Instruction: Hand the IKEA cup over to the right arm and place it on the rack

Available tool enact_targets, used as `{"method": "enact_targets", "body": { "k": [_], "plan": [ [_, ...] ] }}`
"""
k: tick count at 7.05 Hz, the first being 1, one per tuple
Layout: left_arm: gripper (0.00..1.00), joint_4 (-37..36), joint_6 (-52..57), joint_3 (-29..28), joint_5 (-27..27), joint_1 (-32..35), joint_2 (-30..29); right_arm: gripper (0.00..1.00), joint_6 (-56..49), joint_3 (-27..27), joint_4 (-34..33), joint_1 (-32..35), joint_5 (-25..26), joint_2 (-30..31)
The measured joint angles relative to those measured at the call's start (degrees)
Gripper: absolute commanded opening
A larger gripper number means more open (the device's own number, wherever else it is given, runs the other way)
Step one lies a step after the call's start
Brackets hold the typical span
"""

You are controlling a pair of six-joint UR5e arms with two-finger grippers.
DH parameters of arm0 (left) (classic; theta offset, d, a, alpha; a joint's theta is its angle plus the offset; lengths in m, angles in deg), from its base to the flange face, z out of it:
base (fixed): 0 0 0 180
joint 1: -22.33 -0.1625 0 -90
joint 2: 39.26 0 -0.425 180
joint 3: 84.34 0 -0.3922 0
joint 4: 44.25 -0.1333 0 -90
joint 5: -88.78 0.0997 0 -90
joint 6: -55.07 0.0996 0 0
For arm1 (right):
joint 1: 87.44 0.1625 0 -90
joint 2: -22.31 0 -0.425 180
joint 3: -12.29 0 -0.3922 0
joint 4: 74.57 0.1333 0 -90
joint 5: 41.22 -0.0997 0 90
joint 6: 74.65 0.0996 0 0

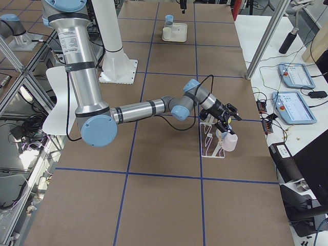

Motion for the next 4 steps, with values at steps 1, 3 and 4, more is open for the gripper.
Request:
{"method": "enact_targets", "body": {
  "k": [1,3,4],
  "plan": [
    [1.0,0.0,0.0,0.0,0.0,0.0,0.0,0.98,0.6,3.4,-0.5,0.1,-0.1,0.2],
    [1.0,0.3,0.3,0.0,0.1,0.1,0.2,0.98,8.1,11.1,-7.0,0.1,-2.5,0.5],
    [1.0,0.5,1.4,-0.1,0.4,0.2,0.5,0.98,15.3,15.2,-11.6,0.1,-6.3,0.8]
  ]
}}
